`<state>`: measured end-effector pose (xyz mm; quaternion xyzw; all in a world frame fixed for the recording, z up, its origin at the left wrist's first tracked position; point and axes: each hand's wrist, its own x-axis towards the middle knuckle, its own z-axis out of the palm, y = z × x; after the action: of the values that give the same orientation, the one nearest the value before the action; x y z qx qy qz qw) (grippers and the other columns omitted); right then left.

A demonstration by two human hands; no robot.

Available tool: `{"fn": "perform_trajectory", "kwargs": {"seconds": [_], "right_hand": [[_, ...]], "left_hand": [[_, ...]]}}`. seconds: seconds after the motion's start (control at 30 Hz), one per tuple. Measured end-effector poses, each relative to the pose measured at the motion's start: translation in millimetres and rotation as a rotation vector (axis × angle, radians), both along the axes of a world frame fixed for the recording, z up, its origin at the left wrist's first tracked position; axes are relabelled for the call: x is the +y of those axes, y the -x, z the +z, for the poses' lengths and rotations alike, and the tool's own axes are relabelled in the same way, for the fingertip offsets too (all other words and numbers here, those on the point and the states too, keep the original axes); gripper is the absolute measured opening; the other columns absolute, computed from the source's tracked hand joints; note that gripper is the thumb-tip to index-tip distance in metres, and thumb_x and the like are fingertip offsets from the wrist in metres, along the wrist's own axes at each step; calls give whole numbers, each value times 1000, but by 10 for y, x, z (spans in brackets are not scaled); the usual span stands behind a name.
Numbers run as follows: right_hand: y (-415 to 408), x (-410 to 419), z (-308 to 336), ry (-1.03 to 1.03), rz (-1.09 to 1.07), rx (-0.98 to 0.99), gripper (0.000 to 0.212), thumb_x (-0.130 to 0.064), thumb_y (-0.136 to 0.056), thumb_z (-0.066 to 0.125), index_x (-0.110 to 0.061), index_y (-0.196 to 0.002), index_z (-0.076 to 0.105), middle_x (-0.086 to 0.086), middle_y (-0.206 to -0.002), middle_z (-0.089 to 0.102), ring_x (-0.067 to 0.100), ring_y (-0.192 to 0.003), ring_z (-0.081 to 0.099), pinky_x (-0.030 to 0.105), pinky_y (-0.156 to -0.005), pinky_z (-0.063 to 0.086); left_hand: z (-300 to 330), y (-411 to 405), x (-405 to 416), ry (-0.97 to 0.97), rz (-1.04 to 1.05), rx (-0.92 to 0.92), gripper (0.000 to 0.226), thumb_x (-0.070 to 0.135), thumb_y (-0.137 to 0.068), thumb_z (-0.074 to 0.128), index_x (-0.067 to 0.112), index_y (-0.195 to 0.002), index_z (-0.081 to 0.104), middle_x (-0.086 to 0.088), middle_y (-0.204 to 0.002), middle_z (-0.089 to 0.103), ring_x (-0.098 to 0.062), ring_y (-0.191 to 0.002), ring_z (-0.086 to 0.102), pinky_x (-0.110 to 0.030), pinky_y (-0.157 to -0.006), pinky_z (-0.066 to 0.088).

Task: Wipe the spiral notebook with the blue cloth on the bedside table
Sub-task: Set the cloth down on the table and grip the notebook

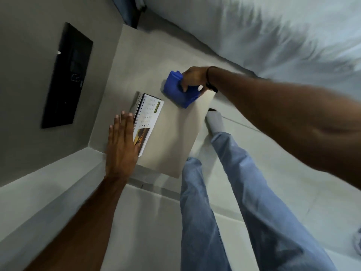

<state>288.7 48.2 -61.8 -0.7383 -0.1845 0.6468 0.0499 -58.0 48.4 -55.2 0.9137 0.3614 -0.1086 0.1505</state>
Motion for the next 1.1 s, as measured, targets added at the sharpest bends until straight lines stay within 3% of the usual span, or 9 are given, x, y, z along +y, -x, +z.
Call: {"fn": "perform_trajectory", "kwargs": {"seconds": [0.03, 0.17, 0.3, 0.43, 0.5, 0.57, 0.63, 0.9, 1.1], "right_hand": [[-43, 60, -27, -31, 42, -81, 46, -8, -77, 59, -14, -123, 60, 13, -123, 61, 31, -111, 60, 37, -74, 55], [-142, 134, -10, -168, 88, -437, 52, -24, -79, 57, -23, -130, 57, 12, -136, 57, 33, -123, 55, 41, -100, 49], [-22, 79, 295, -315, 152, -562, 51, -32, -78, 57, -20, -128, 58, 13, -130, 61, 34, -120, 56, 41, -96, 48], [467, 257, 613, -360, 88, -283, 40, -38, -88, 54, -12, -116, 67, 12, -119, 69, 32, -113, 61, 36, -97, 49], [731, 365, 721, -314, 160, -129, 55, -52, -89, 50, -8, -119, 64, 14, -125, 66, 33, -117, 58, 40, -103, 45], [925, 394, 757, -231, 277, -61, 73, -65, -87, 44, -5, -127, 58, 15, -137, 57, 34, -125, 52, 39, -105, 40], [1023, 369, 750, -179, 361, -63, 81, -69, -86, 41, -5, -136, 49, 17, -145, 49, 36, -131, 47, 40, -106, 36], [835, -154, 826, -119, 368, -117, 86, -70, -88, 38, -1, -139, 46, 21, -149, 44, 37, -138, 39, 42, -114, 28], [754, -638, 876, -93, 300, -114, 82, -70, -87, 40, -3, -134, 50, 20, -139, 53, 34, -118, 51, 36, -94, 36]], "left_hand": [[-4, 5, -6, -7, -1, 4, 113, 28, -84, 79, 13, -162, -2, -19, -169, 14, -35, -157, 10, -51, -126, 13], [55, -25, -71, -72, 48, 41, 122, 25, -77, 84, 19, -163, -3, -22, -168, 19, -41, -155, 19, -60, -122, 23], [258, -94, -188, -23, 261, 8, 98, 39, -87, 68, 20, -163, 10, -18, -169, 16, -38, -156, 14, -59, -124, 15], [557, -275, -494, 116, 903, -237, 86, 45, -92, 56, 4, -159, 22, -19, -168, 20, -35, -157, 15, -45, -127, 13], [659, -429, -520, 232, 1424, -356, 79, 44, -99, 53, 3, -159, 22, -21, -167, 23, -34, -155, 20, -40, -124, 18], [704, -551, -447, 370, 1901, -458, 67, 46, -103, 45, 3, -154, 36, -22, -160, 38, -36, -147, 36, -38, -117, 28], [688, -598, -442, 479, 2109, -584, 62, 52, -103, 39, 8, -145, 50, -18, -152, 50, -35, -139, 47, -39, -114, 36], [873, -740, -890, 604, 2112, -726, 64, 55, -103, 33, 12, -148, 49, -13, -155, 48, -30, -143, 44, -40, -119, 32], [886, -882, -1442, 670, 2152, -730, 68, 58, -102, 32, 13, -151, 44, -12, -158, 44, -31, -145, 40, -40, -119, 29]]}}
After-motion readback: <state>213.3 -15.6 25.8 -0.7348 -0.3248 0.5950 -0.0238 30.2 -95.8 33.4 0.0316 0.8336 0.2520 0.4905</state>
